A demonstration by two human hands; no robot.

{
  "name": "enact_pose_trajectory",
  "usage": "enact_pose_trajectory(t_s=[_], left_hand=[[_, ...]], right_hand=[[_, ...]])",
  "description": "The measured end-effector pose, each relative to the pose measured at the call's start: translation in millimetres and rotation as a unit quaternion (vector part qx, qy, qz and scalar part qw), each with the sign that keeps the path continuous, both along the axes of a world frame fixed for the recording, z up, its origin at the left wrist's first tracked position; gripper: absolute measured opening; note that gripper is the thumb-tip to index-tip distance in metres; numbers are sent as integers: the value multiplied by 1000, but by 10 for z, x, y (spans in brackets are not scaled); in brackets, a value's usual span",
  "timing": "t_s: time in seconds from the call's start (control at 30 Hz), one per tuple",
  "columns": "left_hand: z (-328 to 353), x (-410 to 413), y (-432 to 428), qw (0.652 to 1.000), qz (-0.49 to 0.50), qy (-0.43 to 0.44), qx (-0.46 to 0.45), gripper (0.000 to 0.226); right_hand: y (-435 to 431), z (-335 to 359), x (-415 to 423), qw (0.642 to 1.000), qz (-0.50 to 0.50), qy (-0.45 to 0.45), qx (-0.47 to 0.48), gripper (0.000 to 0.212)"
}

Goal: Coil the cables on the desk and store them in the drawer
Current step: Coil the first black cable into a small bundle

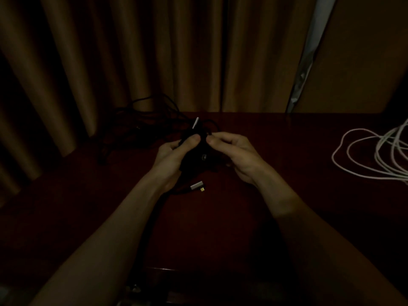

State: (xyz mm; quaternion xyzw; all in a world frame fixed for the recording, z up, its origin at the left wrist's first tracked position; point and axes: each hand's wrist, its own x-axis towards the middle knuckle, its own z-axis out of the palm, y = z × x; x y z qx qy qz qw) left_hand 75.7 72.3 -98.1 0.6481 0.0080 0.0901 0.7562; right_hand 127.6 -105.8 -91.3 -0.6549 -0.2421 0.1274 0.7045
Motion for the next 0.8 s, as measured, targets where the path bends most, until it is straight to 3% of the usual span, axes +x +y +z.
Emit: enact_pose_trajectory(t_s=[0.1, 0.33, 0.47, 0.57, 0.7, 0.8], left_hand=[[25, 34, 17, 999, 33, 14, -36, 52], [85, -22, -10, 995, -21, 51, -84, 46], [83, -4, -12, 994, -40, 70, -73, 47], [76, 7, -4, 996, -40, 66, -41, 60], [44, -7, -40, 999, 5, 15, 42, 64], [33, -4, -12, 999, 39, 2, 37, 70]], right_hand=[[-1, -16, 27, 998, -43, -21, -43, 15], [17, -25, 12, 997, -52, -51, -30, 18], [39, -27, -18, 999, -35, -32, -25, 17], [79, -25, -49, 999, -21, -24, -36, 21], [60, -20, -28, 1000, -19, -17, -18, 25], [21, -13, -9, 1000, -26, -8, 3, 18]])
